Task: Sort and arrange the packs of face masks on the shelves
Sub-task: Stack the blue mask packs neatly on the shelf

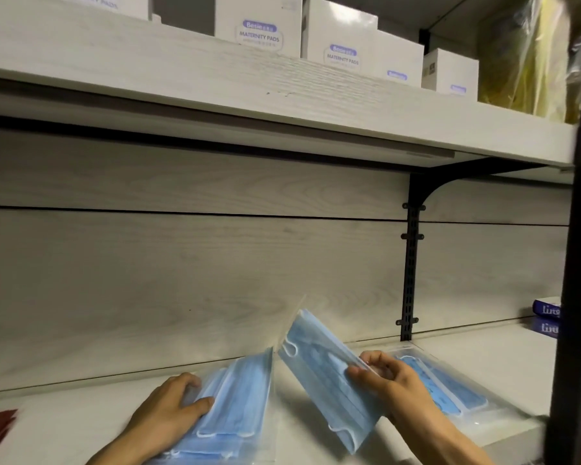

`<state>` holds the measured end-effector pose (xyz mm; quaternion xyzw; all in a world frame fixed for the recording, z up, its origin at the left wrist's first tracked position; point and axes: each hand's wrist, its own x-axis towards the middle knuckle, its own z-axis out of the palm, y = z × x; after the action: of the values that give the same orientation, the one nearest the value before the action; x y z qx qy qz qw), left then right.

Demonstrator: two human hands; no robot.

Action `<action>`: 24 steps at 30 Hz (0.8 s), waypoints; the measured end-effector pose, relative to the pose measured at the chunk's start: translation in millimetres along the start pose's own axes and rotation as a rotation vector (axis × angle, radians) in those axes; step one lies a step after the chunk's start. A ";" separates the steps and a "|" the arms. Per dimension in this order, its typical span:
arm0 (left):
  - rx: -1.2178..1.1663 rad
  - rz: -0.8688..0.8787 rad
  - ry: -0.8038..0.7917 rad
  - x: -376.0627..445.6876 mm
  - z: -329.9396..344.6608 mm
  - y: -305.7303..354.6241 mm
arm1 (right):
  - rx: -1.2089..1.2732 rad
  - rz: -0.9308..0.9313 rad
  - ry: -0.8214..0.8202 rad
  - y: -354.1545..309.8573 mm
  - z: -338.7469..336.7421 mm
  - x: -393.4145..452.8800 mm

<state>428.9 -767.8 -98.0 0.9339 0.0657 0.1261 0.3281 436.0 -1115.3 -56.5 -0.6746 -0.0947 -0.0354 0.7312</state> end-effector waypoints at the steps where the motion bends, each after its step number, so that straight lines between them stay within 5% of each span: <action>1: 0.005 0.000 0.004 -0.6 -0.1 0.8 | 0.029 -0.007 0.008 -1.7 1.2 -1.6; 9: -0.103 0.001 0.075 0.7 2.0 5.0 | 0.085 0.036 -0.078 -10.3 5.0 -4.6; 11: -0.284 0.004 0.129 -0.6 -2.2 11.1 | 0.083 0.100 -0.203 -15.5 8.9 -2.2; 15: -0.742 -0.056 -0.011 -6.9 -17.4 34.2 | -0.226 0.125 -0.431 -31.8 26.8 10.7; 20: -0.833 0.002 -0.154 -19.3 -21.7 45.4 | -0.799 -0.116 -0.503 -29.7 76.2 51.5; 24: -0.673 0.061 -0.196 -19.3 -19.0 29.0 | -0.809 -0.358 -0.384 -7.8 112.5 70.4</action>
<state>406.2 -783.0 -69.2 0.7825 -0.0392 0.0603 0.6185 493.4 -998.9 -27.7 -0.8724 -0.3213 -0.0696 0.3617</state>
